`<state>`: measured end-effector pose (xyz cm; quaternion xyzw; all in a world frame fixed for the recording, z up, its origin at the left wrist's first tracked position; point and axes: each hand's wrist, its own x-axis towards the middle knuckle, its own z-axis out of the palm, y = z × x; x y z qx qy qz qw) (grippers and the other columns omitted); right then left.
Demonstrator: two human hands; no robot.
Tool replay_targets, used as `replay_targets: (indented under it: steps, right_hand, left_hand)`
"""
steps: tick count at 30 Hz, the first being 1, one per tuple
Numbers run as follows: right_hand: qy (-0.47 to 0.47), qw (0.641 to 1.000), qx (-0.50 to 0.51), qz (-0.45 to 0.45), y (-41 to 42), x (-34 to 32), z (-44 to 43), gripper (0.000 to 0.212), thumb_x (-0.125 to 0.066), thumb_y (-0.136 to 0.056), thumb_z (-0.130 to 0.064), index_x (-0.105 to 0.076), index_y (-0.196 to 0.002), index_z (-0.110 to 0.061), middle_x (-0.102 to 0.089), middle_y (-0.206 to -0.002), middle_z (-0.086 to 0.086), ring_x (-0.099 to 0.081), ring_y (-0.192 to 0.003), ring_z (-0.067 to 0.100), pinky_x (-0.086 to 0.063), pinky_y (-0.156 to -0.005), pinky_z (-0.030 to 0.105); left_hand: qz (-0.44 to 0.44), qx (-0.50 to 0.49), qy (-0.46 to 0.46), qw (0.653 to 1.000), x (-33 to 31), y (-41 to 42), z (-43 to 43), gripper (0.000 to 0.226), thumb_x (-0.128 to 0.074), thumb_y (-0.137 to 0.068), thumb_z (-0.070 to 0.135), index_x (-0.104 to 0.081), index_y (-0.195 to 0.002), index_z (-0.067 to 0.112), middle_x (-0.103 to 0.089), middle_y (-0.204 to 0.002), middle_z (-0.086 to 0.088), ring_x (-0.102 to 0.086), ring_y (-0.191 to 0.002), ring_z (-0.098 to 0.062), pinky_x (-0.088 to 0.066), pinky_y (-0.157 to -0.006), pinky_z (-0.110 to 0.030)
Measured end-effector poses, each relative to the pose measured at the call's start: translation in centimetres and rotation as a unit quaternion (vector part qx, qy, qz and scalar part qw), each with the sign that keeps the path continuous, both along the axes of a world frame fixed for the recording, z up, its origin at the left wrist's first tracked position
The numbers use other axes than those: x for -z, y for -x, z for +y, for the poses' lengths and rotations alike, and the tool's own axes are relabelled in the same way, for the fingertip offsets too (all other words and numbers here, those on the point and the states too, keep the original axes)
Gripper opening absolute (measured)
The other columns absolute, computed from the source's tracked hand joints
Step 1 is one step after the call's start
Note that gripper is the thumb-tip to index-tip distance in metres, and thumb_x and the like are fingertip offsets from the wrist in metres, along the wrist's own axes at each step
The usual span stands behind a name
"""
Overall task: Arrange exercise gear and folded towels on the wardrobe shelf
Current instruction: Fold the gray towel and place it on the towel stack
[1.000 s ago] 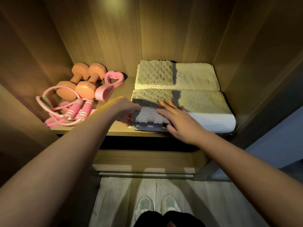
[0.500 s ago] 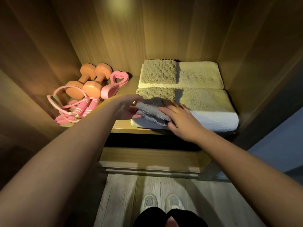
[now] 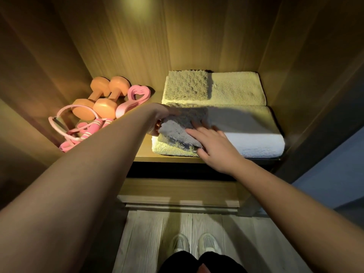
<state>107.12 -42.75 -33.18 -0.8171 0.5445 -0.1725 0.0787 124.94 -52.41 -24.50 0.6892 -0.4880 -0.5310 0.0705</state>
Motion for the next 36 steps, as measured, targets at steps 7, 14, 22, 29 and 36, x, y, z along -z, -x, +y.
replay_targets:
  steps: [7, 14, 22, 29, 36]
  right_hand:
    - [-0.025, 0.998, -0.013, -0.056, 0.3, -0.9, 1.1, 0.063, -0.054, -0.092, -0.028, -0.029, -0.15, -0.031, -0.035, -0.15, -0.002, -0.034, -0.134, 0.017, -0.023, -0.113, 0.037]
    - [-0.014, 0.944, 0.074, -0.321, 1.7, -5.5, 5.1, 0.062, -0.061, -0.093, -0.027, -0.031, -0.147, -0.032, -0.028, -0.155, -0.006, -0.026, -0.14, 0.007, -0.028, -0.109, 0.018]
    - [-0.007, 0.923, -0.01, -0.385, -1.0, -7.8, 15.2, 0.039, -0.068, -0.089, -0.018, -0.051, -0.112, -0.043, -0.056, -0.125, -0.019, -0.059, -0.104, 0.0, -0.048, -0.087, 0.02]
    - [-0.003, 0.924, -0.026, -0.382, -2.4, -7.6, 23.0, 0.04, -0.072, -0.084, -0.023, -0.048, -0.106, -0.046, -0.057, -0.11, -0.025, -0.06, -0.103, 0.005, -0.053, -0.082, 0.036]
    - [-0.001, 0.915, -0.044, -0.401, -2.8, -8.0, 26.9, 0.033, -0.074, -0.082, -0.012, -0.053, -0.092, -0.034, -0.063, -0.109, -0.014, -0.063, -0.104, 0.012, -0.055, -0.084, 0.042]
  left_hand:
    - [0.018, -0.032, 0.171, 0.985, 0.2, 1.5, 0.7, 0.01, -0.051, -0.099, 0.013, -0.054, -0.096, 0.004, -0.05, -0.071, -0.005, -0.044, -0.047, -0.011, -0.035, -0.032, -0.017]
    - [0.064, 0.045, 0.385, 0.92, -2.3, -1.5, 8.6, 0.016, -0.047, -0.09, 0.015, -0.062, -0.097, 0.016, -0.068, -0.086, 0.001, -0.067, -0.074, -0.013, -0.053, -0.062, -0.029]
    - [0.013, 0.138, 0.601, 0.787, -2.9, -5.1, 20.5, 0.04, -0.044, -0.076, 0.033, -0.057, -0.098, 0.003, -0.061, -0.084, -0.013, -0.056, -0.075, -0.026, -0.048, -0.062, -0.047]
    - [0.02, 0.158, 0.69, 0.706, -1.7, -6.7, 27.8, 0.049, -0.048, -0.094, 0.05, -0.054, -0.086, 0.002, -0.055, -0.074, -0.01, -0.044, -0.064, -0.012, -0.037, -0.054, -0.03]
    - [0.057, 0.175, 0.739, 0.648, -1.7, -7.1, 31.5, 0.041, -0.042, -0.095, 0.057, -0.044, -0.088, 0.017, -0.051, -0.075, -0.004, -0.042, -0.061, -0.01, -0.035, -0.052, -0.027]
